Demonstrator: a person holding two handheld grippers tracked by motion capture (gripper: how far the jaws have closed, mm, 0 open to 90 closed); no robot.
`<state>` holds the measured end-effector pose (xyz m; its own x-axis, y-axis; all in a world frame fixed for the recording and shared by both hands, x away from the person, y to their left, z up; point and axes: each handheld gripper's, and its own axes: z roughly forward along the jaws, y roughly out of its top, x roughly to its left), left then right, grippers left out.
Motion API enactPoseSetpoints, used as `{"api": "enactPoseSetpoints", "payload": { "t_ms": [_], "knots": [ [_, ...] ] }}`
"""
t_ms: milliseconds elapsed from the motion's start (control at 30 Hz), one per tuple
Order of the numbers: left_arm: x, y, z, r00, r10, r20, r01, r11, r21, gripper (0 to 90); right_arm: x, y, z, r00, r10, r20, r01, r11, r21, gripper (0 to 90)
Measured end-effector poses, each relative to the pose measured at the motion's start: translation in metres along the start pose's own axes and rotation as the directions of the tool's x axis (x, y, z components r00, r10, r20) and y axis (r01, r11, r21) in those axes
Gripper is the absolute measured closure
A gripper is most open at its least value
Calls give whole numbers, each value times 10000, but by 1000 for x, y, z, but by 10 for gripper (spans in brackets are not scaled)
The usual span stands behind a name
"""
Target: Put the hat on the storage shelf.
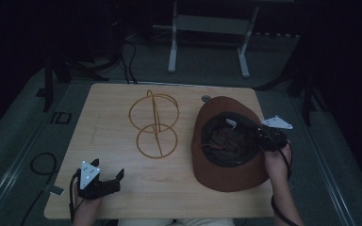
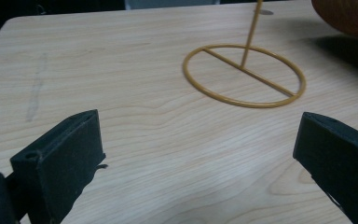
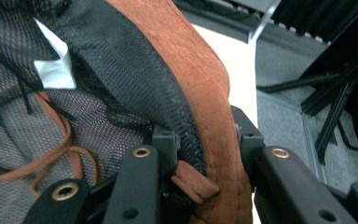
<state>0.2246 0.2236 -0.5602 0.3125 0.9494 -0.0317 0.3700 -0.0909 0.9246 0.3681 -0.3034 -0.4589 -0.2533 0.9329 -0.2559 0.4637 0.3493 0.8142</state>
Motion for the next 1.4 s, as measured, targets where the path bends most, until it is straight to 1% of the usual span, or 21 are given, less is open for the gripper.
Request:
{"api": "enactPoseSetpoints", "payload": {
  "t_ms": [100, 133, 167, 267, 433, 500, 567, 667, 767, 833, 867, 933, 1033, 1067, 1100, 1167, 1200, 1300, 1333, 1367, 1400],
  "knots": [
    [-4, 8, 1, 9993, -189, 308, 187, 9998, 84, 20, -1, 6, -13, 9999, 30, -144, -35, 9994, -354, 708],
    [-6, 11, 1, 9990, -223, 393, 219, 9997, 99, 20, -2, 10, -21, 9997, 71, -229, -85, 9980, -621, 712],
    [-8, 14, 2, 9986, -209, 486, 199, 9996, 200, 20, -2, 10, -21, 9997, 71, -229, -85, 9980, -621, 712],
    [-16, 24, 3, 9964, -257, 803, 231, 9992, 340, 19, -4, 16, -35, 9993, 197, -303, -228, 9940, -1067, 712],
    [-32, 44, 4, 9905, 262, 1348, -279, 9995, 112, 19, -8, 25, -54, 9991, 259, -350, -312, 9868, -1592, 715],
    [-34, 49, 4, 9893, 278, 1433, -293, 9995, 83, 20, -9, 26, -57, 9988, 277, -404, -341, 9851, -1683, 715],
    [-40, 67, 4, 9829, 162, 1835, -159, 9999, -32, 20, -12, 29, -67, 9986, 288, -442, -367, 9814, -1883, 715],
    [-46, 84, 3, 9808, 395, 1907, -365, 9991, -194, 20, -11, 32, -75, 9991, 170, -387, -245, 9788, -2032, 714],
    [-54, 104, 3, 9761, 607, 2088, -550, 9979, -328, 20, -9, 32, -79, 9990, 127, -435, -217, 9772, -2111, 714],
    [-62, 120, 2, 9739, 1048, 2011, -952, 9938, -572, 20, -8, 32, -80, 9988, 91, -471, -189, 9773, -2112, 714],
    [-67, 129, 1, 9693, 1309, 2081, -1175, 9902, -757, 20, -7, 32, -81, 9987, 99, -500, -204, 9768, -2130, 714],
    [-76, 147, -1, 9613, 1653, 2205, -1434, 9833, -1121, 20, -6, 32, -83, 9984, 90, -557, -207, 9766, -2142, 714],
    [-89, 168, 3, 9485, 1804, 2605, -1478, 9791, -1398, 20, -6, 33, -85, 9982, 90, -600, -219, 9757, -2182, 714],
    [-94, 173, 6, 9456, 1874, 2660, -1546, 9781, -1396, 20, -6, 33, -86, 9983, 58, -583, -185, 9753, -2200, 714],
    [-99, 177, 11, 9400, 1948, 2803, -1602, 9769, -1417, 20, -6, 34, -87, 9983, 53, -588, -182, 9752, -2207, 714],
    [-111, 184, 21, 9325, 1998, 3008, -1677, 9773, -1292, 20, -6, 34, -88, 9984, 50, -566, -174, 9749, -2219, 714],
    [-117, 186, 26, 9257, 2005, 3208, -1676, 9776, -1276, 25, -6, 35, -89, 9983, 45, -574, -171, 9749, -2219, 714],
    [-135, 191, 42, 9128, 2277, 3389, -1980, 9728, -1202, 43, -6, 35, -90, 9984, -7, -568, -120, 9748, -2226, 714],
    [-135, 191, 42, 9128, 2277, 3389, -1980, 9728, -1202, 43, -6, 35, -90, 9984, -7, -568, -120, 9748, -2226, 714],
    [-146, 194, 55, 9076, 2315, 3501, -2102, 9727, -983, 43, -7, 35, -91, 9984, 8, -557, -133, 9746, -2235, 714],
    [-151, 195, 60, 9059, 2222, 3606, -2016, 9749, -943, 56, -8, 35, -92, 9984, 39, -560, -165, 9738, -2266, 714]
  ]
}}
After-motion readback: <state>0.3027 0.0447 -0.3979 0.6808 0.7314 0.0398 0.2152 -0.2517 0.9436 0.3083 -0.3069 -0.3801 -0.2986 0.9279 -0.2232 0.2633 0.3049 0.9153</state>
